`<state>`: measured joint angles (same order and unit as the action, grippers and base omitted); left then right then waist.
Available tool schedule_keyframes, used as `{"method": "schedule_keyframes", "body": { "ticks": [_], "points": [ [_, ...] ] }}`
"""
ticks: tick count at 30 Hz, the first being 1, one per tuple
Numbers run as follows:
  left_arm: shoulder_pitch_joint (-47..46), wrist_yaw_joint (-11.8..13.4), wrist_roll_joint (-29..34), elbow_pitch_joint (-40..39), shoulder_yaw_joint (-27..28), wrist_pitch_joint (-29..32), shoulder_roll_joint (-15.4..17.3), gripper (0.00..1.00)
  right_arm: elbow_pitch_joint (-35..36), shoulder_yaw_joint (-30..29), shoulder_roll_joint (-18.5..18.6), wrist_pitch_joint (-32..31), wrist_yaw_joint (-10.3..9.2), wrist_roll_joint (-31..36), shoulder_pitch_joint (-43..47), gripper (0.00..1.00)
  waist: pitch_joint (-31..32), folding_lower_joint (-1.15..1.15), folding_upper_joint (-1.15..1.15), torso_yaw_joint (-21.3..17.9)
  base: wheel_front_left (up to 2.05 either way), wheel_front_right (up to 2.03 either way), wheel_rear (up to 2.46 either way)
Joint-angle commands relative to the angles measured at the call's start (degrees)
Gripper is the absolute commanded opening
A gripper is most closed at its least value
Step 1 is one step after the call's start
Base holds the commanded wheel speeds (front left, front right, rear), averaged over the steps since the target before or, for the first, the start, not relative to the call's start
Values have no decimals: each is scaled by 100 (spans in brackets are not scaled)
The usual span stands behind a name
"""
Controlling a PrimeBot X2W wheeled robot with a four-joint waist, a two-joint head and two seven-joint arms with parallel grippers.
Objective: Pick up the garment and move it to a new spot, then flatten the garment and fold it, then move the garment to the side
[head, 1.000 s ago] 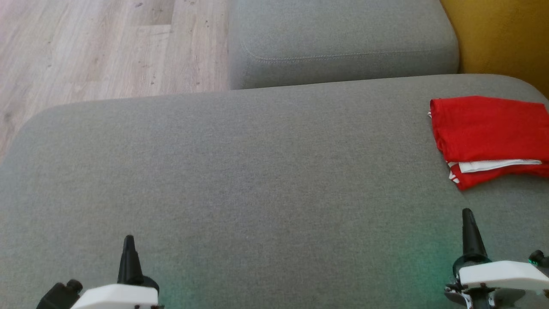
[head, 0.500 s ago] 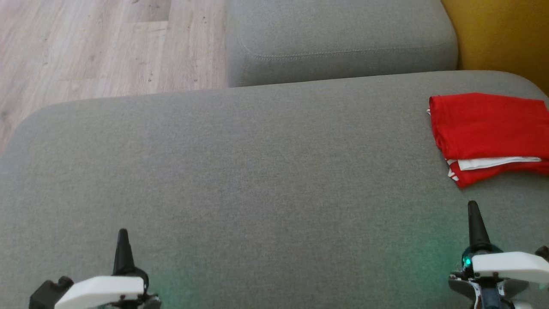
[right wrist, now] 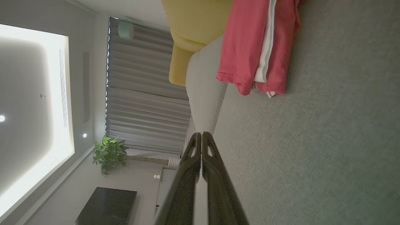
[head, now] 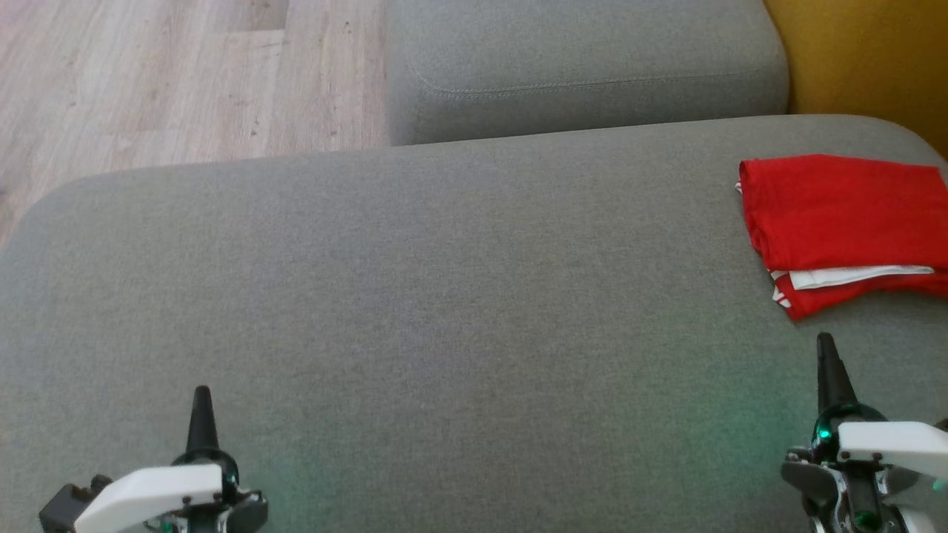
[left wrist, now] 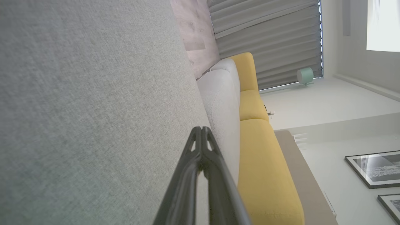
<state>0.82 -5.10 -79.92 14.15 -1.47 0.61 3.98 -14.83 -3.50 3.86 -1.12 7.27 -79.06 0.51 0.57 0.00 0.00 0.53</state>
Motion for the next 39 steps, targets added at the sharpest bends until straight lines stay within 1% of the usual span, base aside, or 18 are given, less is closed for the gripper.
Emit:
{"method": "schedule_keyframes", "body": {
  "ticks": [1, 20, 39],
  "points": [
    [-393, -57, -186, -146, 249, 65, 75, 0, 174, 59, 59, -64, 19, -211, -364, 0, -6, 0, 0, -4, 0, 0, 0],
    [-681, -238, -1426, -22, 558, 394, 63, 0, 92, -115, 37, -386, 22, -1466, -652, 0, -76, 0, 0, -53, 0, 0, 0],
    [-685, -238, -1383, -19, 609, 435, 27, 0, 89, -157, 7, -420, 22, -1431, -656, 0, -75, 0, 0, -53, 0, 0, 0]
  ]
}}
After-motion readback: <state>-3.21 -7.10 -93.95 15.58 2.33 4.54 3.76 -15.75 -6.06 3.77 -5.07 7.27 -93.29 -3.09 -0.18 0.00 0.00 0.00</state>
